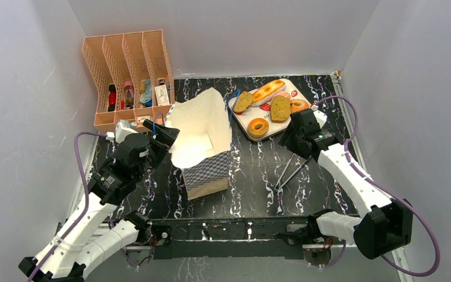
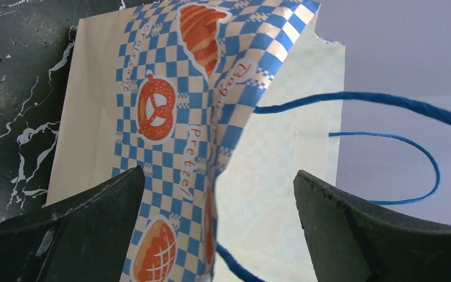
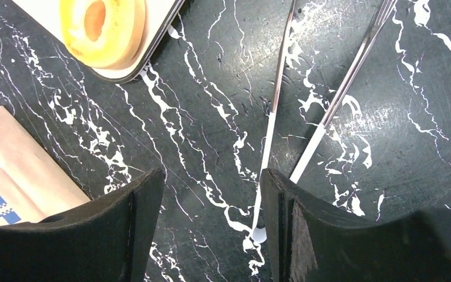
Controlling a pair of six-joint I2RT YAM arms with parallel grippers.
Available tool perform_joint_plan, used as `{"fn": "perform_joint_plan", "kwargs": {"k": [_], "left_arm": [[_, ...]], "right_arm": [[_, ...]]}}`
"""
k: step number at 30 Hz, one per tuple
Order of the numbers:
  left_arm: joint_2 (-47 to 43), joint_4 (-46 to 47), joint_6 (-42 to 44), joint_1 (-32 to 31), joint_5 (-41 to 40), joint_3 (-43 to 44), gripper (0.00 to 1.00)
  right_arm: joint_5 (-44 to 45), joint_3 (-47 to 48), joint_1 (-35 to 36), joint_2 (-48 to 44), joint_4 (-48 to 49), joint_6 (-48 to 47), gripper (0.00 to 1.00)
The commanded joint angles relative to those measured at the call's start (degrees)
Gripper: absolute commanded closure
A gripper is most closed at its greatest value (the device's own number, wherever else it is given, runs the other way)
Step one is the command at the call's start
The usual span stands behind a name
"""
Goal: Take the fake bread out of the paper bag
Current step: Adjust the paper bag at the center of the board.
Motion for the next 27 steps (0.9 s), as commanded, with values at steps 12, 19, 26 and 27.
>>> {"fn": "perform_joint_plan", "kwargs": {"k": [12, 19, 26, 27], "left_arm": [[2.1, -9.3, 5.7, -0.1, -4.6, 8.9, 0.02], [3.8, -6.1, 5.9, -0.1, 4.0, 6.1, 0.02], [5.5, -5.1, 4.8, -0.1, 10.2, 4.3, 0.02], [5.7, -5.0, 4.4, -0.1, 10.8, 4.0, 0.02]], "right_arm": [[1.5, 3.5, -0.2, -2.6, -0.7, -1.9, 0.42], [1.2, 4.7, -0.1, -2.3, 0.3, -3.4, 0.43], [1.2, 8.4, 1.7, -2.0, 0.4, -5.3, 0.44], [1.5, 8.8, 2.5, -2.3, 0.4, -5.5, 0.44]]}}
